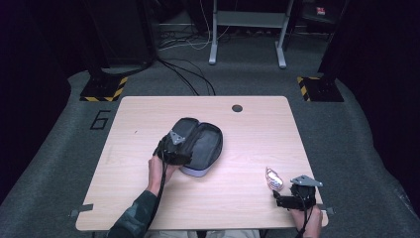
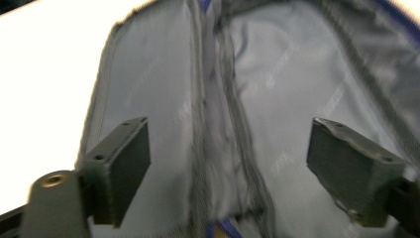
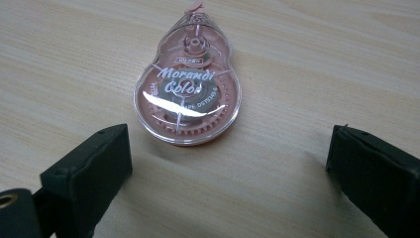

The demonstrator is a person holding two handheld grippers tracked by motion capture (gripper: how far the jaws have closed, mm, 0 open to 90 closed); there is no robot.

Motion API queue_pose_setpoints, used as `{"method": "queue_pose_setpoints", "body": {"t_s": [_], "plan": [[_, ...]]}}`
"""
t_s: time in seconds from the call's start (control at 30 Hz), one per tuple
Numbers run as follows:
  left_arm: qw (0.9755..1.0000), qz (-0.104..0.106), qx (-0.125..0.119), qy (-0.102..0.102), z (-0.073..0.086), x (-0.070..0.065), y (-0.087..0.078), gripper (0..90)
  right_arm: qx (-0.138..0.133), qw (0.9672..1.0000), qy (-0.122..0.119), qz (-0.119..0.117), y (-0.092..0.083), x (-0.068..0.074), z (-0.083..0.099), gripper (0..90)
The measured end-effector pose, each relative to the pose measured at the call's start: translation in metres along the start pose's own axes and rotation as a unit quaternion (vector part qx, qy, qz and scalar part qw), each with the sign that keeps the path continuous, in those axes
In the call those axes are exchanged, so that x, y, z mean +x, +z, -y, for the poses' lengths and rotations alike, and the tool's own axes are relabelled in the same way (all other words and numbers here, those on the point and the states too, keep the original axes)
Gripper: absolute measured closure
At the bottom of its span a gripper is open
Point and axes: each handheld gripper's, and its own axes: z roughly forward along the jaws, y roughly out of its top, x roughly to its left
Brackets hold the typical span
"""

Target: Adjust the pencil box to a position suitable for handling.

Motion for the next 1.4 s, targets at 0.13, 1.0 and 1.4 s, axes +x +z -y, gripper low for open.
{"method": "queue_pose_setpoints", "body": {"t_s": [0.13,1.0,1.4], "plan": [[0.9999,-0.009,0.008,0.000,0.012,-0.002,-0.002,11.1,-0.001,1.0000,0.000,0.000,0.000,0.000,0.000,3.2],[0.9919,0.033,0.022,-0.121,0.066,0.062,-0.027,10.4,0.000,1.0000,0.002,0.001,0.000,0.000,0.000,3.9],[0.9957,0.060,0.033,-0.063,0.045,0.070,0.000,22.6,-0.002,1.0000,0.001,0.002,0.000,-0.001,0.000,4.1]]}}
